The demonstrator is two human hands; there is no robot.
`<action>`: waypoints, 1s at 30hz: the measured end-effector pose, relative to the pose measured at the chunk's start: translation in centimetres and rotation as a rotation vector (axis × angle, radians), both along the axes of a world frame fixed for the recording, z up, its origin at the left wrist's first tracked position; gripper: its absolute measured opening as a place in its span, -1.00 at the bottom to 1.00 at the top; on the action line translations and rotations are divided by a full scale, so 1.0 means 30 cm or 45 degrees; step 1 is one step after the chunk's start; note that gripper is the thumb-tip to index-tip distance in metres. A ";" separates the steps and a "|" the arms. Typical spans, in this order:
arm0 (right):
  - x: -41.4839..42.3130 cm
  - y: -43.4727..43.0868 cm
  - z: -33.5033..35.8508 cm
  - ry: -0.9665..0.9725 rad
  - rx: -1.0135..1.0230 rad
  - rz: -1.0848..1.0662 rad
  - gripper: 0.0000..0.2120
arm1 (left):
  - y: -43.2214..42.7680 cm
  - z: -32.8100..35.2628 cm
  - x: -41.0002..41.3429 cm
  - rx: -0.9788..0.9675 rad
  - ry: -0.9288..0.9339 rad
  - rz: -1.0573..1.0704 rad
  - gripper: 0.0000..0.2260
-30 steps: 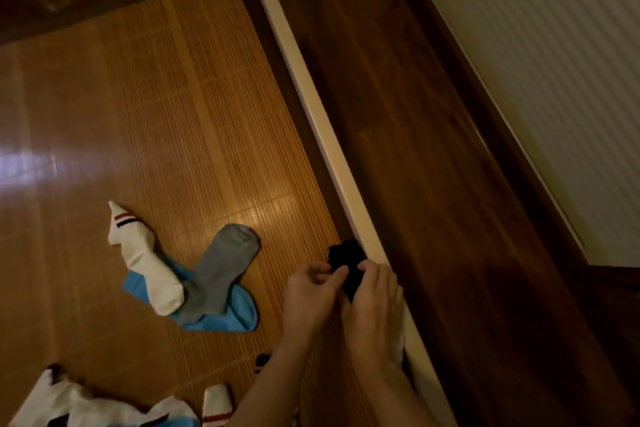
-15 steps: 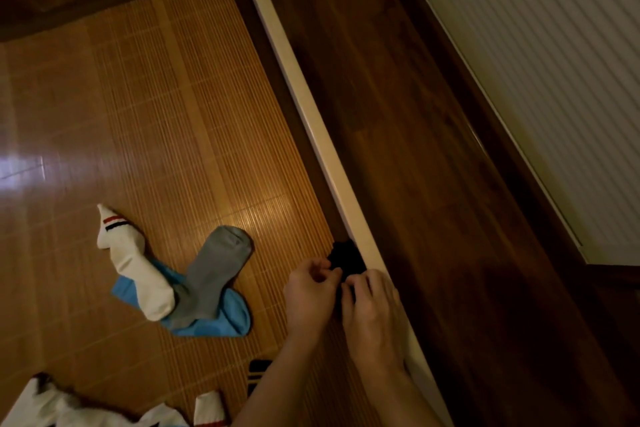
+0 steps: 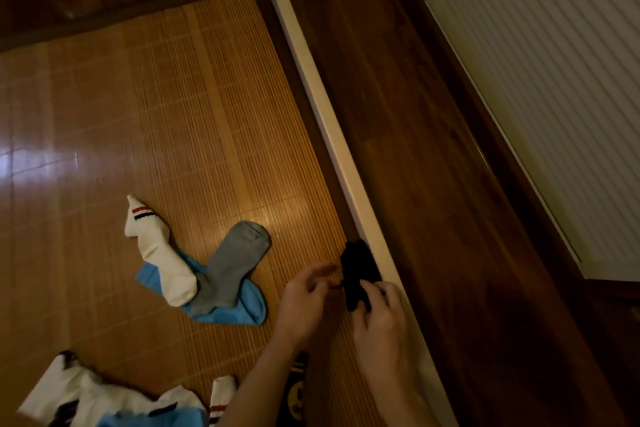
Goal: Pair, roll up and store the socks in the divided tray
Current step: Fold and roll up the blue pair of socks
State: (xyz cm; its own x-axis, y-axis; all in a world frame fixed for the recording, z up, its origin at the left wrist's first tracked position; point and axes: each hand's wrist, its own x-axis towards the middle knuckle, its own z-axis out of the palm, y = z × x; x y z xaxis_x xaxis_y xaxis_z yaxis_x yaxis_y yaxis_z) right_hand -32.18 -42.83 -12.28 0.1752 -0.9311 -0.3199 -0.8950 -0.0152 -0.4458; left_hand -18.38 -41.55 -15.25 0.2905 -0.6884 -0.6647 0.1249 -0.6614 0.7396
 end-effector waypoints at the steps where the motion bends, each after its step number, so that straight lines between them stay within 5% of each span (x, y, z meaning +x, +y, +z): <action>1: 0.002 0.003 0.026 -0.084 -0.015 -0.024 -0.68 | 0.031 0.017 0.019 -0.025 0.005 0.023 -0.75; 10: 0.143 0.116 0.136 -0.579 0.167 0.012 -0.81 | 0.426 0.141 0.280 0.014 -0.058 0.416 -0.78; 21: 0.386 0.408 0.028 -0.398 0.518 0.197 -0.81 | 0.901 0.225 0.571 0.155 0.055 0.595 -0.59; 30: 0.570 0.663 -0.051 0.080 0.565 0.582 -0.44 | 1.099 0.186 0.670 0.235 0.099 0.605 -0.63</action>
State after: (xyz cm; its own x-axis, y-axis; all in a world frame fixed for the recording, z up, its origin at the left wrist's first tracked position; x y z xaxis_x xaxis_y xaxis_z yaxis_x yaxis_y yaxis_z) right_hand -15.07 -22.95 -13.83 0.4915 -0.5437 -0.6804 -0.8665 -0.2273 -0.4443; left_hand 1.73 -8.59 -9.67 0.4877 -0.3615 -0.7946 0.4930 -0.6372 0.5925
